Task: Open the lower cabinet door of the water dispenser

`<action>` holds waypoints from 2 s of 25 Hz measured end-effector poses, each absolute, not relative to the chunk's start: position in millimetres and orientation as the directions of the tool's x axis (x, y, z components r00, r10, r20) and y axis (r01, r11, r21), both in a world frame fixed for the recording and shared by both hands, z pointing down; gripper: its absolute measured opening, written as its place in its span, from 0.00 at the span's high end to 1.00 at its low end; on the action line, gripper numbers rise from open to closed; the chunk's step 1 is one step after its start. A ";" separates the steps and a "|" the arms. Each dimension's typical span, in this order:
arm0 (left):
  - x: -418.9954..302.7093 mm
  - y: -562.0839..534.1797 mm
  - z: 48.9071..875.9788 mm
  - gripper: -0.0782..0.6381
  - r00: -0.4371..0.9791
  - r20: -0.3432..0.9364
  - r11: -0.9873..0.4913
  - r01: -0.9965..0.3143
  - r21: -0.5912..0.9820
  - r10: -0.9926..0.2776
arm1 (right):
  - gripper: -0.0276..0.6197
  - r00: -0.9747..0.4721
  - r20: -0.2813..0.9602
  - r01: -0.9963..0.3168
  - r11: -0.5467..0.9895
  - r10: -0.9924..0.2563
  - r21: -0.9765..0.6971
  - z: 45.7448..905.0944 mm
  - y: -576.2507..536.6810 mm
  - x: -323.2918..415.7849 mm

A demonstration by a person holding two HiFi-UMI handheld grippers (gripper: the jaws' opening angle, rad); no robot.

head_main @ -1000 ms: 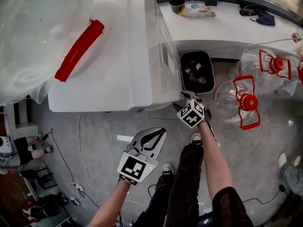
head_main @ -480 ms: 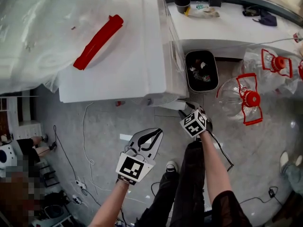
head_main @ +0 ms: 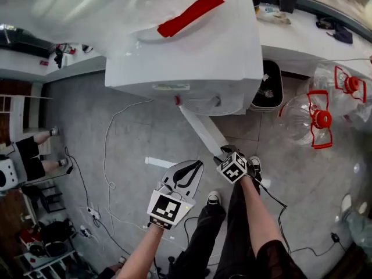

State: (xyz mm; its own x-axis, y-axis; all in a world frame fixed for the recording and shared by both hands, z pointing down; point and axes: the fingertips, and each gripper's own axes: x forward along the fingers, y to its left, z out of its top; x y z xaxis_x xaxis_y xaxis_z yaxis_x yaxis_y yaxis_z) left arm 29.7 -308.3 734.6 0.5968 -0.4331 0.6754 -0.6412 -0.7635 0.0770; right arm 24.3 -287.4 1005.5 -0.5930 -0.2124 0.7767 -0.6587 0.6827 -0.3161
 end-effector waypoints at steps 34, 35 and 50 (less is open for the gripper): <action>-192.2 -185.1 574.3 0.86 0.447 0.604 -0.531 -0.846 0.046 -0.660 | 0.68 -0.783 0.530 -0.562 0.736 -0.326 -0.378 667.3 -232.2 -120.0; -193.3 -178.4 565.1 0.86 0.451 0.600 -0.527 -0.848 0.057 -0.661 | 0.69 -0.781 0.522 -0.570 0.733 -0.343 -0.371 646.5 -227.5 -115.1; -163.4 -79.8 443.4 0.86 0.688 0.448 -0.728 -0.677 0.112 -0.571 | 0.72 -0.680 0.445 -0.717 0.655 -0.583 -0.238 442.5 -117.2 -77.2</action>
